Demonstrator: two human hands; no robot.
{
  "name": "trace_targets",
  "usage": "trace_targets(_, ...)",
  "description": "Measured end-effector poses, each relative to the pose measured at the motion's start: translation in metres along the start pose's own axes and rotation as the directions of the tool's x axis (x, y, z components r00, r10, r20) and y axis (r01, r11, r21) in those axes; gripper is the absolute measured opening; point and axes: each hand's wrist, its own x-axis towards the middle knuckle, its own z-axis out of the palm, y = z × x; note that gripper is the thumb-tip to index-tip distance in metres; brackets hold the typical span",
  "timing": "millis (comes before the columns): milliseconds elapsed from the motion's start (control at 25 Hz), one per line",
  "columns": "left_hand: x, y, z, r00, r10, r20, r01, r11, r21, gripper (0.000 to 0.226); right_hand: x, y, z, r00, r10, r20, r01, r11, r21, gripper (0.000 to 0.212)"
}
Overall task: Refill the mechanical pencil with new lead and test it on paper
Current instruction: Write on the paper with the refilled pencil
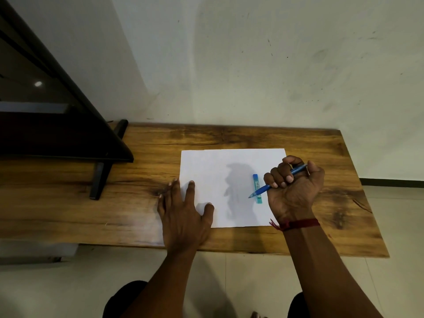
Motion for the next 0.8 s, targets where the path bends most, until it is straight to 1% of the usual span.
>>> trace_targets(320, 0.0014, 0.0012, -0.0015, 1.000, 0.005, -0.001, -0.005, 1.000, 0.000, 0.073, 0.0006, -0.0040, 0.0028, 1.000, 0.002, 0.017, -0.003, 0.999, 0.048, 0.048)
trace_targets(600, 0.0013, 0.0007, -0.0006, 1.000, -0.002, 0.011, 0.002, 1.000, 0.001, 0.075, 0.0026, -0.0051, 0.0032, 1.000, 0.013, -0.012, -0.012, 1.000, 0.017, 0.046)
trace_targets(800, 0.0007, 0.0000, 0.0006, 1.000, 0.002, 0.006, -0.002, 1.000, -0.010, 0.075, 0.0021, -0.0039, 0.0037, 1.000, 0.003, -0.026, -0.002, 0.999, 0.048, 0.048)
